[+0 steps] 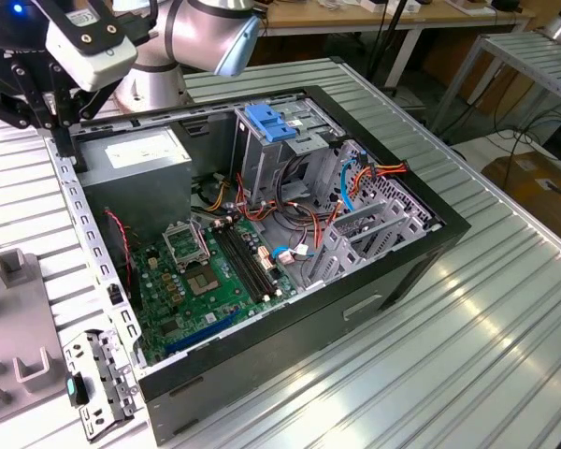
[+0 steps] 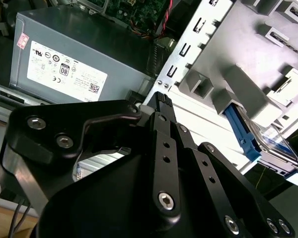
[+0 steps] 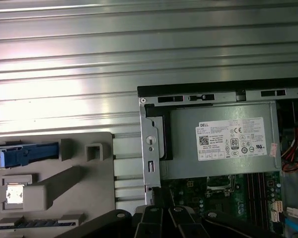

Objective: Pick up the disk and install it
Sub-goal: 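Reach for the disk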

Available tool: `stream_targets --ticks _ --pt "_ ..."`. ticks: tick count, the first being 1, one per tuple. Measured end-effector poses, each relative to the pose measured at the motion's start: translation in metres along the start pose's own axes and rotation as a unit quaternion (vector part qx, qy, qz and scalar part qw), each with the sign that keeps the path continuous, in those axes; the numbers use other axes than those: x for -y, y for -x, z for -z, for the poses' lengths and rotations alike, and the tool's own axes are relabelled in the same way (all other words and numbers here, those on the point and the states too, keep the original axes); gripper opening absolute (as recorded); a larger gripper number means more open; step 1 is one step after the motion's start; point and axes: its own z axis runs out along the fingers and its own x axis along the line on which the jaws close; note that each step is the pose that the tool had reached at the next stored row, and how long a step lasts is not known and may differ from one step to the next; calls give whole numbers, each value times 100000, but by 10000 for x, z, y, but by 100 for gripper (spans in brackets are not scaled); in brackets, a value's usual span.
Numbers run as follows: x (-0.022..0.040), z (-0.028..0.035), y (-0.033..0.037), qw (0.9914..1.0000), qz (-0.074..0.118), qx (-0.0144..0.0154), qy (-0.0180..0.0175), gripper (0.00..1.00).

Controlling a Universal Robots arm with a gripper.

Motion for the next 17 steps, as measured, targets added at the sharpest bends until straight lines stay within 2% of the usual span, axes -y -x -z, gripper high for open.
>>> stream_targets --ticks 17 --pt "14 4 -182 100000 1 2 2 11"
